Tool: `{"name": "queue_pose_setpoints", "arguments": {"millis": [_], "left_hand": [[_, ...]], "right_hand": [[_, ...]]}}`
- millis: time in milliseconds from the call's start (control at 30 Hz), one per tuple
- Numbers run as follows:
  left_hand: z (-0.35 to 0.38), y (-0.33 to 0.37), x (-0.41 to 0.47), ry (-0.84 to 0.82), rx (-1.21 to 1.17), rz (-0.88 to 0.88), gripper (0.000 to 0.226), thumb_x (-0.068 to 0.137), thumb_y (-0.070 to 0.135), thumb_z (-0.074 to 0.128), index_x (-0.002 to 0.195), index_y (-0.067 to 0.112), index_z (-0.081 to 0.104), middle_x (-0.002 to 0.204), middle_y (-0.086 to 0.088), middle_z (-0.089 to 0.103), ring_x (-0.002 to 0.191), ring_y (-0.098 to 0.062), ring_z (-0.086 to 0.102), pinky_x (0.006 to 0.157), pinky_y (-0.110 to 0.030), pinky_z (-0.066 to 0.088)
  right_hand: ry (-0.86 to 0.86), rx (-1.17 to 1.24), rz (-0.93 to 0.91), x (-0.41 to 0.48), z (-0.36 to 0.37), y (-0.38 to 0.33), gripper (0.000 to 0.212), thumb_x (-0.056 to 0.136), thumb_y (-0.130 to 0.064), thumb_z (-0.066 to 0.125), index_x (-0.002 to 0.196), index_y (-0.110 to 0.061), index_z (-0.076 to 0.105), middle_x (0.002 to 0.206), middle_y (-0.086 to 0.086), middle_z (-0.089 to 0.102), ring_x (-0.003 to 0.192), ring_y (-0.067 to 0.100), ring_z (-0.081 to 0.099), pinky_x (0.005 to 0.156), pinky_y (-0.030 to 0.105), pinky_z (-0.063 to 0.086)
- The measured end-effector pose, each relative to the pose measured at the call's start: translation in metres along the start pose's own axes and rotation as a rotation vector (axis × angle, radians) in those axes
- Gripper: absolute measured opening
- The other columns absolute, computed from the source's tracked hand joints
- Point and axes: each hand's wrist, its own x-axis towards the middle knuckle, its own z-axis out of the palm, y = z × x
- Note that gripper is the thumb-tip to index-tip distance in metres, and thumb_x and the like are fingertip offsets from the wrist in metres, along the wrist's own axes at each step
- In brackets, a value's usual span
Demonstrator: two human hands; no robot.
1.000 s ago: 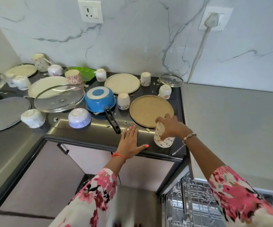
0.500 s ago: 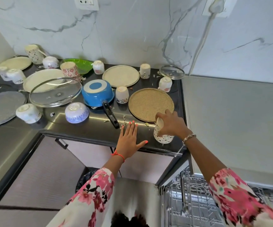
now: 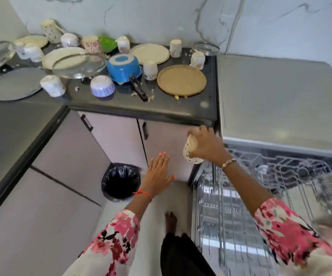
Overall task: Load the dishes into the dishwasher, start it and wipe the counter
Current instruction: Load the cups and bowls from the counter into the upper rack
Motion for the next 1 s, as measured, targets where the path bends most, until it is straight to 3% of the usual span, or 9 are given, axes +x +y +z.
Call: {"name": "queue_pose_setpoints", "arguments": {"millis": [300, 500, 700, 1000], "left_hand": [[0.092, 0.045, -0.192, -0.126, -0.062, 0.021, 0.062, 0.094, 0.044, 0.041, 0.143, 0.011, 0.023, 0.15, -0.007, 0.025, 0.143, -0.022, 0.014, 0.116, -0.037, 0.006], [0.131, 0.072, -0.252, -0.189, -0.128, 0.075, 0.054, 0.093, 0.038, 0.045, 0.137, 0.008, 0.035, 0.141, -0.008, 0.04, 0.132, -0.022, 0.034, 0.109, -0.031, 0.02], [0.148, 0.117, -0.255, -0.338, -0.199, 0.103, 0.048, 0.095, 0.032, 0.046, 0.133, 0.004, 0.04, 0.135, -0.013, 0.046, 0.124, -0.028, 0.044, 0.106, -0.036, 0.033], [0.169, 0.194, -0.183, -0.359, -0.34, 0.035, 0.049, 0.095, 0.028, 0.046, 0.138, 0.006, 0.034, 0.142, -0.013, 0.04, 0.128, -0.029, 0.04, 0.105, -0.038, 0.036]], "right_hand": [[-0.175, 0.022, 0.09, -0.204, 0.101, -0.01, 0.071, 0.065, -0.034, 0.077, 0.128, -0.024, 0.044, 0.126, 0.009, 0.044, 0.121, 0.032, 0.038, 0.089, 0.043, 0.044], [-0.244, 0.052, 0.165, -0.296, 0.148, 0.003, 0.074, 0.064, -0.035, 0.078, 0.128, -0.023, 0.044, 0.135, 0.008, 0.038, 0.126, 0.032, 0.034, 0.089, 0.045, 0.046], [-0.211, 0.124, 0.292, -0.344, 0.163, 0.039, 0.075, 0.064, -0.035, 0.079, 0.129, -0.028, 0.042, 0.135, 0.005, 0.038, 0.126, 0.03, 0.032, 0.09, 0.044, 0.045], [-0.153, 0.102, 0.35, -0.325, 0.159, 0.127, 0.085, 0.067, -0.04, 0.076, 0.136, -0.022, 0.032, 0.136, 0.005, 0.038, 0.127, 0.026, 0.032, 0.085, 0.04, 0.048]]}}
